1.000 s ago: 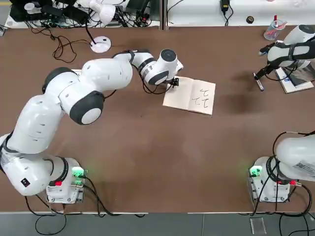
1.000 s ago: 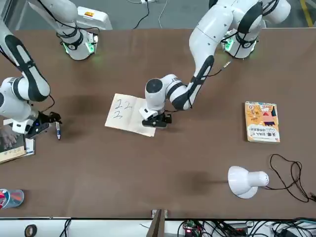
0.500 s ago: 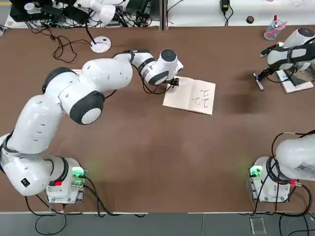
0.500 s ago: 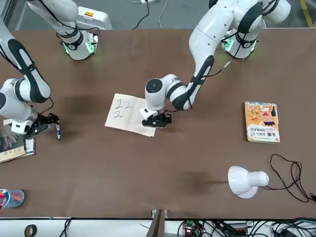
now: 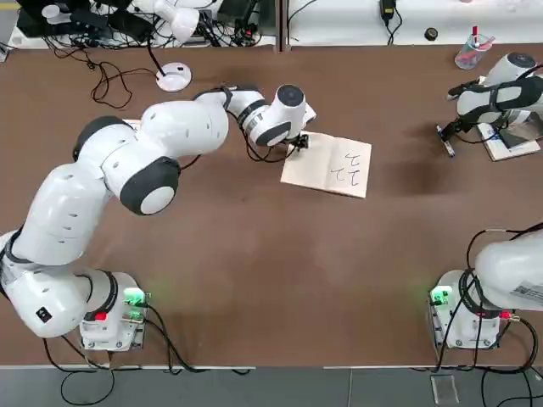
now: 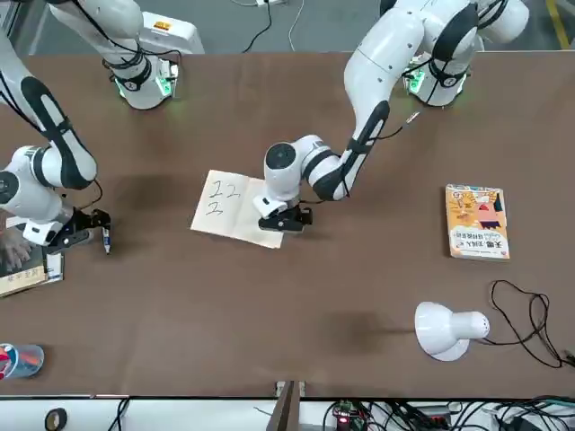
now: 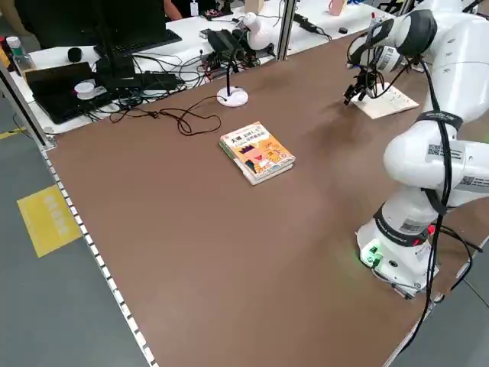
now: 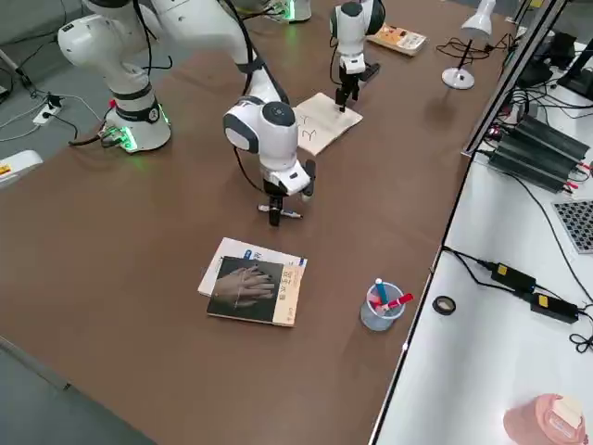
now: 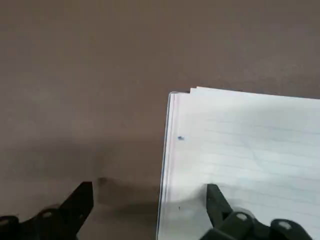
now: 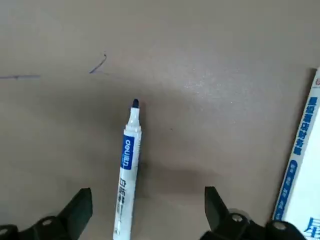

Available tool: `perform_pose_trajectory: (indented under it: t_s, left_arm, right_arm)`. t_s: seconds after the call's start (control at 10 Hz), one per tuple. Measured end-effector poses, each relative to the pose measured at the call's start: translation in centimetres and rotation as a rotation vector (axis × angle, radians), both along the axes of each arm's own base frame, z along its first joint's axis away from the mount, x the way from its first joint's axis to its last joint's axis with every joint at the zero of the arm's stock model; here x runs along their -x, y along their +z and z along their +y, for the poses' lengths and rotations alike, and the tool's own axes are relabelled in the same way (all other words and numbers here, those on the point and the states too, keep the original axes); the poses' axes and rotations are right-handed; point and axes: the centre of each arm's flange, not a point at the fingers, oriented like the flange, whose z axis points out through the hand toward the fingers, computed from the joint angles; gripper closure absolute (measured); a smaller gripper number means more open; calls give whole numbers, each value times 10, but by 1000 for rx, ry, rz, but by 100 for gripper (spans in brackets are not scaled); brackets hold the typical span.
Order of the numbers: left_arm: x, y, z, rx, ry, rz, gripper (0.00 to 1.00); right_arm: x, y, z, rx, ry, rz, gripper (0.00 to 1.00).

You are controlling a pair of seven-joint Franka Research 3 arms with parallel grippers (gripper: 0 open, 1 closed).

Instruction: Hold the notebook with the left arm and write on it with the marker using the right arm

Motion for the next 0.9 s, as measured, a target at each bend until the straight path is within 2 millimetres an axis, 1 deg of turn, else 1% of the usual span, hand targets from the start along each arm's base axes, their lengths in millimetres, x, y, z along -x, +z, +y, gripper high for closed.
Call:
perform_pose_trajectory:
  t_s: [0.3, 0.7, 0.9]
  left_arm:
    - [0, 0, 0, 0, 0, 0, 0]
    - [0, 0, 0, 0, 0, 0, 0]
    - [0, 0, 0, 0, 0, 0, 0]
  right_arm:
    - [0, -1, 4, 0, -1, 1, 1]
    - [-1, -9, 15, -3, 18, 4, 1]
    - [-1, -13, 17, -4, 19, 6, 2]
